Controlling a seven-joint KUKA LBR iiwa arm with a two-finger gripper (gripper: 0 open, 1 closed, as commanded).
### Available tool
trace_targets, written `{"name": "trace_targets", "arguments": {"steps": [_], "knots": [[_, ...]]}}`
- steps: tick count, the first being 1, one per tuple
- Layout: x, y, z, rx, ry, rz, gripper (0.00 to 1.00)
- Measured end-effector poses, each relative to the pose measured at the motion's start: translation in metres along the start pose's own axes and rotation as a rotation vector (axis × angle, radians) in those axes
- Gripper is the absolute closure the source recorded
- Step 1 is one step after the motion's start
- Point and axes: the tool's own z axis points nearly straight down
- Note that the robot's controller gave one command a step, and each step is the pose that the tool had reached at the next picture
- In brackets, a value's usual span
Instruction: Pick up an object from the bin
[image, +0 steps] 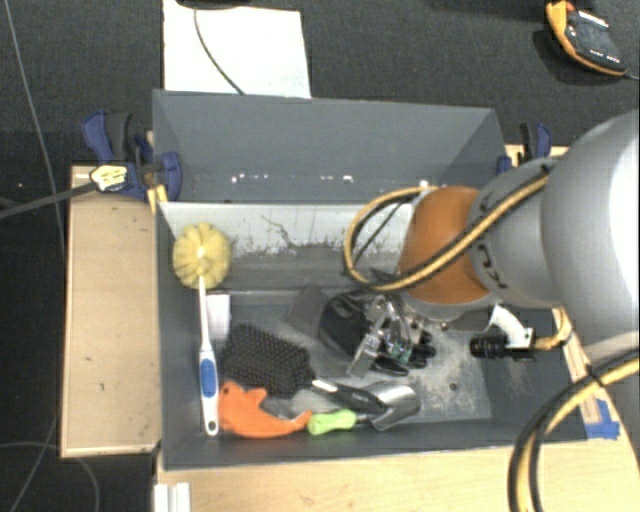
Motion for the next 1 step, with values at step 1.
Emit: {"name": "trace_targets", "arguments": {"steps": [1], "knots": [[-0.0012,0.0146,0.0018,-0.003,-0.004,-0.018,1.0]]}}
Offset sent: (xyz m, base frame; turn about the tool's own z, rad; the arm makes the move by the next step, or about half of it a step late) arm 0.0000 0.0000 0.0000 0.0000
